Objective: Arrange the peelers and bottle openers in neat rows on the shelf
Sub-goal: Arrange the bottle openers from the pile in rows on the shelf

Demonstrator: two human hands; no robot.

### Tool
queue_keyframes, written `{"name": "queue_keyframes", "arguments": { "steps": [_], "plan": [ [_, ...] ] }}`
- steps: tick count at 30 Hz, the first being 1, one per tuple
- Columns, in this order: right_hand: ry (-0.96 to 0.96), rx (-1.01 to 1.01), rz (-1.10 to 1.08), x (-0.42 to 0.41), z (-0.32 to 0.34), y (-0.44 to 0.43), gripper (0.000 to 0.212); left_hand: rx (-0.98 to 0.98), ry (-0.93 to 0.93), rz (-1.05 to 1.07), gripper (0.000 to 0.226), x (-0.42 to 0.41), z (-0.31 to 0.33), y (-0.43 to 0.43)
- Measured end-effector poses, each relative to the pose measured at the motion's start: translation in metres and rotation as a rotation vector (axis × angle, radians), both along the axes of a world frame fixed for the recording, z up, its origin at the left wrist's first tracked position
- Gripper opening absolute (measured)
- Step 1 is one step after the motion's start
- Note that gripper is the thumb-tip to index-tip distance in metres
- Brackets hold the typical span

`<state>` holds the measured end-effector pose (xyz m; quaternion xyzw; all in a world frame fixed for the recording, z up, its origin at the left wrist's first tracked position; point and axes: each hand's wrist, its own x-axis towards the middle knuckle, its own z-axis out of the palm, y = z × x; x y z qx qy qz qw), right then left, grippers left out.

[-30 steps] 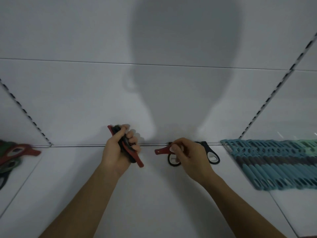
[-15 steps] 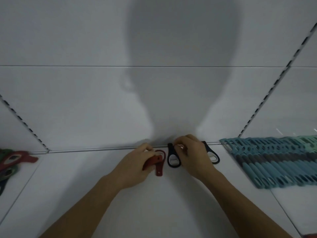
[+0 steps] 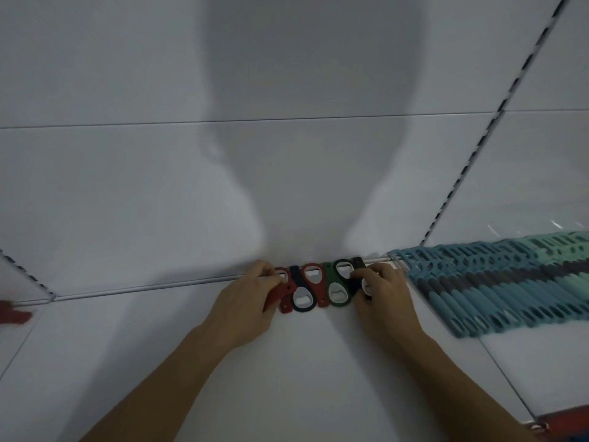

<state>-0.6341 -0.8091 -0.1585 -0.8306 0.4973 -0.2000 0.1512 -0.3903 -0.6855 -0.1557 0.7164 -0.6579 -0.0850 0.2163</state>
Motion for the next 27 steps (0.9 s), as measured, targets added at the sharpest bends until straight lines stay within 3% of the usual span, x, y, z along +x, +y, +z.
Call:
{"name": "queue_keyframes", "arguments": {
  "steps": [18,20,24,27],
  "plan": [
    [0.040,-0.039,0.054,-0.007,0.005,0.005,0.041,-0.009,0.049,-0.073,0.041,-0.011,0.004,0.004],
    [0.024,-0.094,0.120,-0.004,0.010,0.010,0.041,0.041,0.030,-0.088,0.043,-0.017,0.004,0.008],
    [0.079,-0.201,0.474,0.014,0.008,0.029,0.048,0.057,-0.006,-0.066,0.054,-0.023,0.003,0.013],
    [0.148,-0.180,0.546,0.021,-0.004,0.036,0.053,0.040,-0.012,-0.019,0.059,-0.022,-0.001,0.018]
  ]
}}
